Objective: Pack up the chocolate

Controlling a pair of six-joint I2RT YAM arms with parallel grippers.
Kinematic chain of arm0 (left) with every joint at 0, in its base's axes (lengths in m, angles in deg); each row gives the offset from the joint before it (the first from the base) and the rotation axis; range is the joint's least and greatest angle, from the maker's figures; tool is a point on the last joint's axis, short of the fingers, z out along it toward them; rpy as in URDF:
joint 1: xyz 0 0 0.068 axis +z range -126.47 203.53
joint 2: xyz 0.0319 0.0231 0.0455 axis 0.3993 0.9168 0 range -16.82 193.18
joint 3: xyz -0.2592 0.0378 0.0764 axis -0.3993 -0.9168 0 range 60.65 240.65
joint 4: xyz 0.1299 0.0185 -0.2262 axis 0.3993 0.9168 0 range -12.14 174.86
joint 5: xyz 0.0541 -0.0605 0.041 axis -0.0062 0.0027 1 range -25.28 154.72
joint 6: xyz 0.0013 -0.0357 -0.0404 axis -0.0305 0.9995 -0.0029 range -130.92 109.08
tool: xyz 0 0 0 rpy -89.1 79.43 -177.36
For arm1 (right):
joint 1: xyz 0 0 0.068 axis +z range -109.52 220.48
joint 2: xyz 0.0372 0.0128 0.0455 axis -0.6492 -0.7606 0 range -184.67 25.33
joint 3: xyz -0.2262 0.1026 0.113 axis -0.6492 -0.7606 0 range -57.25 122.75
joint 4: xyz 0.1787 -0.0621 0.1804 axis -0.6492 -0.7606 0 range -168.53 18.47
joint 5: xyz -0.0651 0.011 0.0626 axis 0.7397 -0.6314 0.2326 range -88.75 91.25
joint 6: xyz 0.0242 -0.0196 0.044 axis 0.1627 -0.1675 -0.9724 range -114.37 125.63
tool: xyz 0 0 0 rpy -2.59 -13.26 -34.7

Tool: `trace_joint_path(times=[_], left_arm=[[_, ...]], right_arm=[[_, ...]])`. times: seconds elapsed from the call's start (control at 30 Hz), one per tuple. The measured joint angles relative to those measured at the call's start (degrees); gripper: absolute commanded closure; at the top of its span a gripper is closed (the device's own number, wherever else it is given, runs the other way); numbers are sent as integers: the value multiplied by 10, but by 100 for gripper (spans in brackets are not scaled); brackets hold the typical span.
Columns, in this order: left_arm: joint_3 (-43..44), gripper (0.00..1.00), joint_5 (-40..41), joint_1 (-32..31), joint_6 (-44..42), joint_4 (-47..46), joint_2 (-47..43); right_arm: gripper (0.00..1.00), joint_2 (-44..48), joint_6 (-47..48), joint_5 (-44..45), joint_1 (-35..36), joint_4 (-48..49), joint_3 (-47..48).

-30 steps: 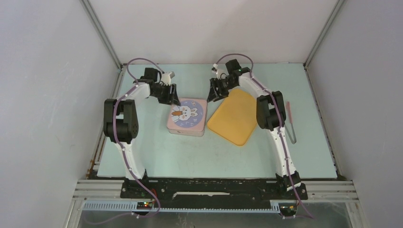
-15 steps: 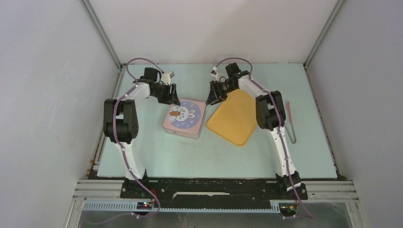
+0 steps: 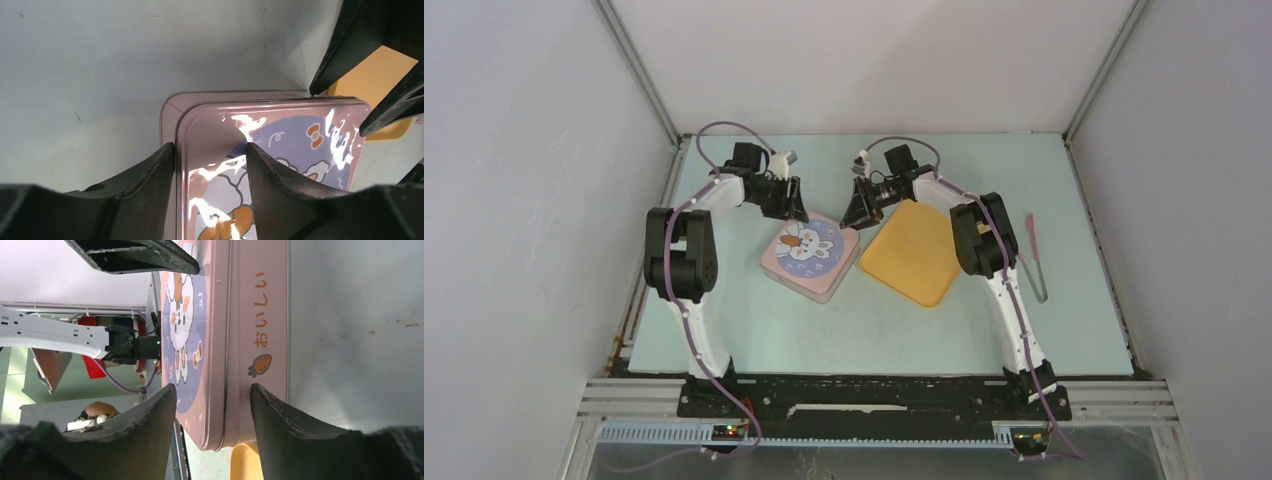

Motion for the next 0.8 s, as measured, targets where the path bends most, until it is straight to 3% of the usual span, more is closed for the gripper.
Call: trace_joint_path(times=[0.23,0.37,0.57,0.67,0.8], left_arm=[[0,42,-1,-1,0,0,0],[0,43,-4,-1,3,0,3],[0,43,-9,-3,6,-1,4],[0,40,-9,-3,7,-1,4],[0,35,3,-3,0,3,-2]], right_arm=[[47,12,17,27,-1,-12,-56],[60,51,26,49,-6,-22,-114],[71,84,43,96,2,-40,-131],[66,96,49,118,9,-43,-137],[48,106,68,133,14,-56,-137]])
